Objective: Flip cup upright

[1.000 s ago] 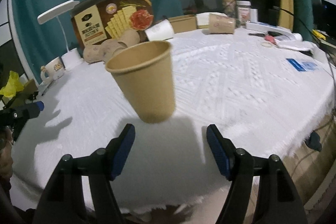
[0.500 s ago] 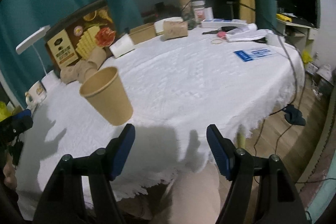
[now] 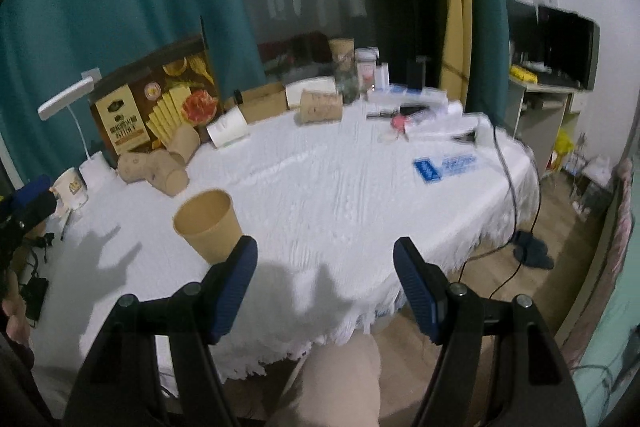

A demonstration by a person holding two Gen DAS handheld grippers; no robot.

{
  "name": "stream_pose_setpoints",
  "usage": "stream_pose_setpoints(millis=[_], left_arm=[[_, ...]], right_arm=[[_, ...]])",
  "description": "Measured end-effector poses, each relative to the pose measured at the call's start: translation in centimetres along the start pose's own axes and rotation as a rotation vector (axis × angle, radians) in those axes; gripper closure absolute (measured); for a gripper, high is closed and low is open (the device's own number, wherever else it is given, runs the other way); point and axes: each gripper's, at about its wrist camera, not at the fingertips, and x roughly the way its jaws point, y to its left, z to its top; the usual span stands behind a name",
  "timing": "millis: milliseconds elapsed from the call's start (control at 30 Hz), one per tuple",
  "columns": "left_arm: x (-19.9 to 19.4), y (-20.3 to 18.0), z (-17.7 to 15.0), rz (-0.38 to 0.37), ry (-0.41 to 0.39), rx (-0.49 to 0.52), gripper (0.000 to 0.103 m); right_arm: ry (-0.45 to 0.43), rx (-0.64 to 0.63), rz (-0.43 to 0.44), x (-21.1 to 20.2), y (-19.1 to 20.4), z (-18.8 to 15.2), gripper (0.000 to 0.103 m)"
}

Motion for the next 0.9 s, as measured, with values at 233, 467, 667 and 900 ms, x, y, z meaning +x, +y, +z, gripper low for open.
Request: stream_pose_setpoints(millis=[233,467,667,900], left_arm=[[-2.7,-0.8,3.0,-0.001,-0.114,0.024,0.011],[-5.9,-1.4,5.1,0.008,-0.241,0.044,0.009],[-8.1,-1.6,5.6,0.082,-0.322,0.057,0.000],[-9.8,-0.8,4.9,0.094,-0.368,0.033,0.000]], right_arm=[[-0.126,-0.054,-0.006,-4.6,0.9,3.1,0.032],[-0.261,-0.109,-0.016,-9.3,2.0,5.7,0.031],[-0.330,-0.110,0.008,-12.8,2.8,6.5,0.022],[-0.383,-0.101,0.038,-15.6,3.9,5.8,0.010]])
